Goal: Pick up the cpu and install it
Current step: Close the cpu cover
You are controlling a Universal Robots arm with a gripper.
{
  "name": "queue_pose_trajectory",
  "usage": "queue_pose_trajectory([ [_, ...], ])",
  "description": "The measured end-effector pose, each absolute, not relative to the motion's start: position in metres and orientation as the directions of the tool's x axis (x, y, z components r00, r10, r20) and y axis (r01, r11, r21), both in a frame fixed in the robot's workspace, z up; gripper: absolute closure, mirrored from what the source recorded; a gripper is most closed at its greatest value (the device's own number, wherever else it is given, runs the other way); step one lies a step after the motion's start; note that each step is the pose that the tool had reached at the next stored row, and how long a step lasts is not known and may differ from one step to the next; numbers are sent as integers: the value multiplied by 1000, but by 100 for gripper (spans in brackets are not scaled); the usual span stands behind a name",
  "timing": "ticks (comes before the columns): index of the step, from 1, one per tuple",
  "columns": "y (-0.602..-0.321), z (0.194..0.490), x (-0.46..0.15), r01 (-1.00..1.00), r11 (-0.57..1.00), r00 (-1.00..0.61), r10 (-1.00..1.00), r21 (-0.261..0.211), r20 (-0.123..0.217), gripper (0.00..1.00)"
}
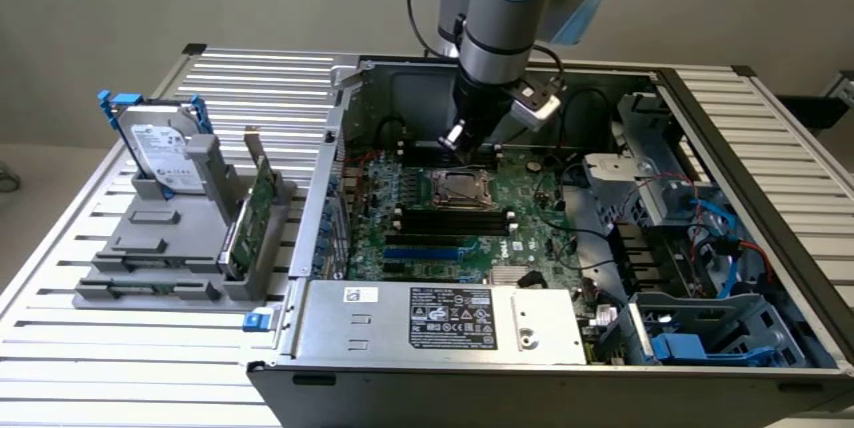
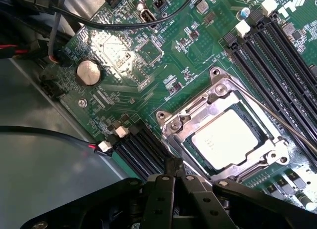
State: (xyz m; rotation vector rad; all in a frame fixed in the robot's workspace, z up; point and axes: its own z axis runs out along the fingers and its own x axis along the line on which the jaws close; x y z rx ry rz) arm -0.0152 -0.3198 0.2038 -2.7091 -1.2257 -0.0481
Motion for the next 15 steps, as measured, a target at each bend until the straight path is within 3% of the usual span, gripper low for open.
queue_pose_trajectory([
  [15,-320,199,-14,748,-649,662,743,-135,94,89],
])
